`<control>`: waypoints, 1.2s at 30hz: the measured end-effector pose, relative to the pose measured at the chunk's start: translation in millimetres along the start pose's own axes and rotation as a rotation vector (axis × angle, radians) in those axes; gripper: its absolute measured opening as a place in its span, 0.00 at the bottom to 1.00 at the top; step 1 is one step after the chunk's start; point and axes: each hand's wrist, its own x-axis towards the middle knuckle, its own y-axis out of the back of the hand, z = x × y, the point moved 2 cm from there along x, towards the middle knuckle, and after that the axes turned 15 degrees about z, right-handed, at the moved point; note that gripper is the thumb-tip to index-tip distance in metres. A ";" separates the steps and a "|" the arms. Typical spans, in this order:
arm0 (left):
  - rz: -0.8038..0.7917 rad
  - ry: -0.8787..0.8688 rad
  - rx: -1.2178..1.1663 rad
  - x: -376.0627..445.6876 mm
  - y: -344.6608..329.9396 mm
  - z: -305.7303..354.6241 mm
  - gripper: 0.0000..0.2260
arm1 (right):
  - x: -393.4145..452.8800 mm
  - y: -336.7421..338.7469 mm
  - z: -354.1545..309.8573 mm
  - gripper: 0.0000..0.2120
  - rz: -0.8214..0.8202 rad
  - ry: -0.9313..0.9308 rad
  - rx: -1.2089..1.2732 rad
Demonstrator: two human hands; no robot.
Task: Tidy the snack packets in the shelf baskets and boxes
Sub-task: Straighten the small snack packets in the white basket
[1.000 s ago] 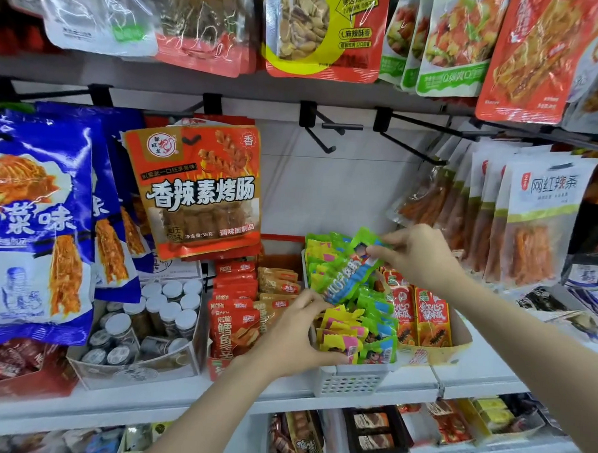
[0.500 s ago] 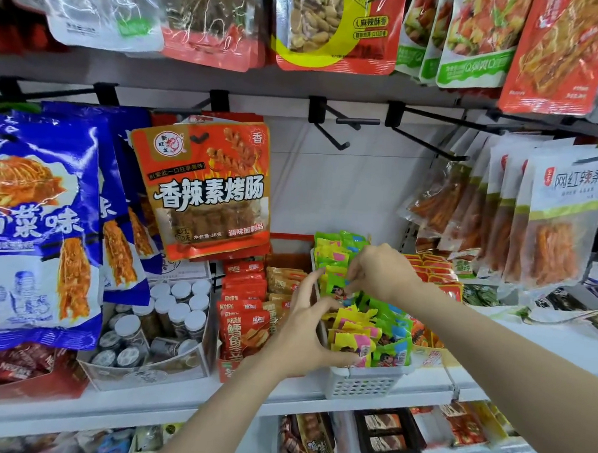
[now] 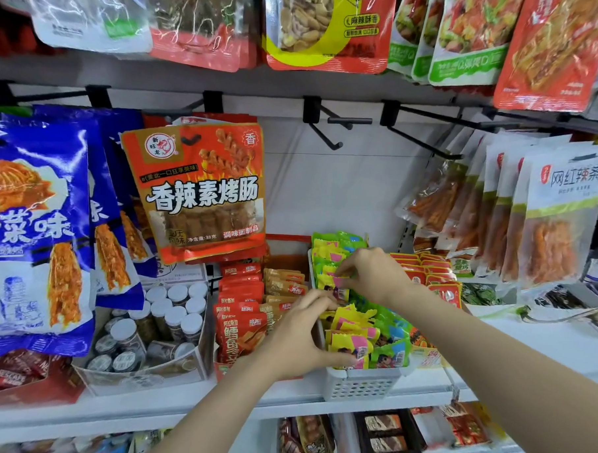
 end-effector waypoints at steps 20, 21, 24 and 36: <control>0.072 0.430 -0.397 7.5 5.9 29.6 0.35 | -11.7 122.3 38.6 0.05 0.506 -0.227 0.645; 0.134 0.458 -0.465 10.7 8.9 34.1 0.34 | -12.6 127.8 38.1 0.03 0.520 -0.252 0.680; 0.192 0.410 -0.527 15.5 19.8 46.9 0.26 | -15.5 139.2 31.8 0.03 0.510 -0.293 0.758; 0.305 0.634 -0.878 -1.4 42.1 69.0 0.05 | -20.2 141.0 20.7 0.05 0.386 -0.435 0.875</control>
